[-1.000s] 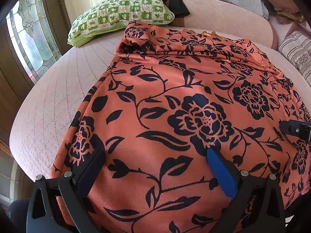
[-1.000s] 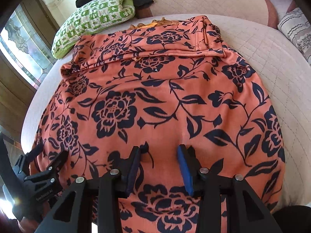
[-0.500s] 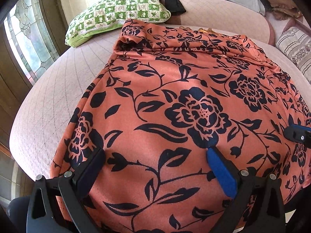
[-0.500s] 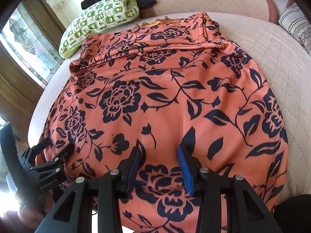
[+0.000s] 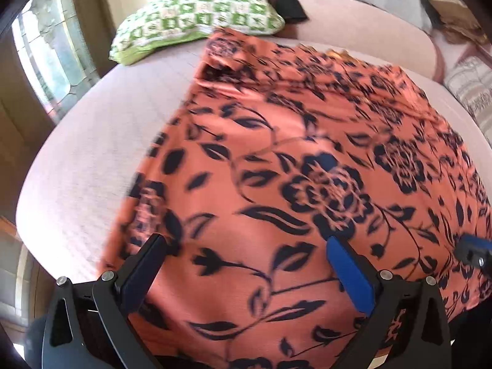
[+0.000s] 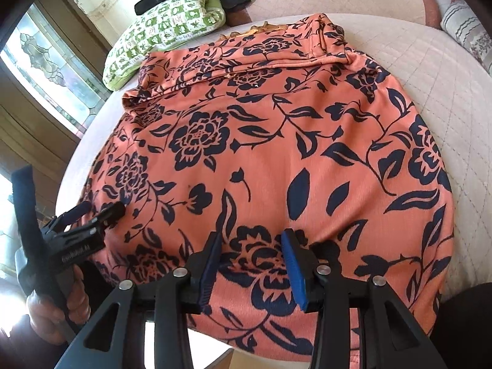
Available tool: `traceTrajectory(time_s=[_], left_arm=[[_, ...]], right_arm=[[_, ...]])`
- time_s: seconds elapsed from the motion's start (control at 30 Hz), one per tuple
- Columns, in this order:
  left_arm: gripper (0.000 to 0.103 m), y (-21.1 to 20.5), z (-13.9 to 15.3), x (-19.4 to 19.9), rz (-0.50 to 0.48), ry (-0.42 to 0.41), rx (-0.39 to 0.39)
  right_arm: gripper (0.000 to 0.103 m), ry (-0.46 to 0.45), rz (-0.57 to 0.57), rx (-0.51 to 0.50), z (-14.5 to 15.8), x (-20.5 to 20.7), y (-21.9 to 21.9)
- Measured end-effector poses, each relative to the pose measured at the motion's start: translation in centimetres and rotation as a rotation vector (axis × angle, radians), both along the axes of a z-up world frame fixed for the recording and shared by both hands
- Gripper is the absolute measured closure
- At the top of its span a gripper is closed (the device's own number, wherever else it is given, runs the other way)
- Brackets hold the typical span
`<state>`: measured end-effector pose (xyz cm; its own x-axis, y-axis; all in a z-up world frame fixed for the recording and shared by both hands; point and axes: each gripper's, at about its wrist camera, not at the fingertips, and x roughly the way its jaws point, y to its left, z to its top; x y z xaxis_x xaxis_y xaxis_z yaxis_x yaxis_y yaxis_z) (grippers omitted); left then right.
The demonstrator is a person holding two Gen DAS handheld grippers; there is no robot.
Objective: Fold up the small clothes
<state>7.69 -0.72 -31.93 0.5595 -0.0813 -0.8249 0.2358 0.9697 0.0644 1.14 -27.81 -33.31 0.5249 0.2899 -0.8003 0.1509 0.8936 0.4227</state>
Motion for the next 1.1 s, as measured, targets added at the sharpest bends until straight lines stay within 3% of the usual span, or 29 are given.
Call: traceTrajectory(time_s=[0.07, 0.2, 0.47, 0.6, 0.7, 0.83, 1.1], left_arm=[[0.000, 1.3, 1.1, 0.4, 0.009, -0.008, -0.016], [0.000, 4.3, 2.9, 1.4, 0.034, -0.006, 0.002], [0.000, 12.4, 2.5, 6.1, 0.216, 0.290, -0.203], [0.000, 13.7, 2.1, 6.3, 0.228, 0.329, -0.299], [0.013, 14.1, 1.4, 6.3, 0.220, 0.353, -0.331], [0.039, 13.7, 0.4, 6.0, 0.184, 0.392, -0.322], [0.041, 12.6, 0.0, 5.3, 0.120, 0.415, -0.314]], right_arm=[[0.039, -0.014, 0.004, 0.073, -0.1, -0.3, -0.5], [0.036, -0.029, -0.005, 0.110, -0.1, -0.5, -0.7], [0.036, -0.027, 0.024, 0.110, 0.3, -0.4, -0.6], [0.036, 0.011, 0.000, 0.230, 0.5, -0.9, -2.9], [0.036, -0.004, -0.050, 0.257, 1.1, -1.8, -5.1], [0.036, -0.049, -0.116, 0.237, 2.1, -3.2, -8.4], [0.036, -0.031, -0.276, 0.282, 1.7, -5.8, -15.5]])
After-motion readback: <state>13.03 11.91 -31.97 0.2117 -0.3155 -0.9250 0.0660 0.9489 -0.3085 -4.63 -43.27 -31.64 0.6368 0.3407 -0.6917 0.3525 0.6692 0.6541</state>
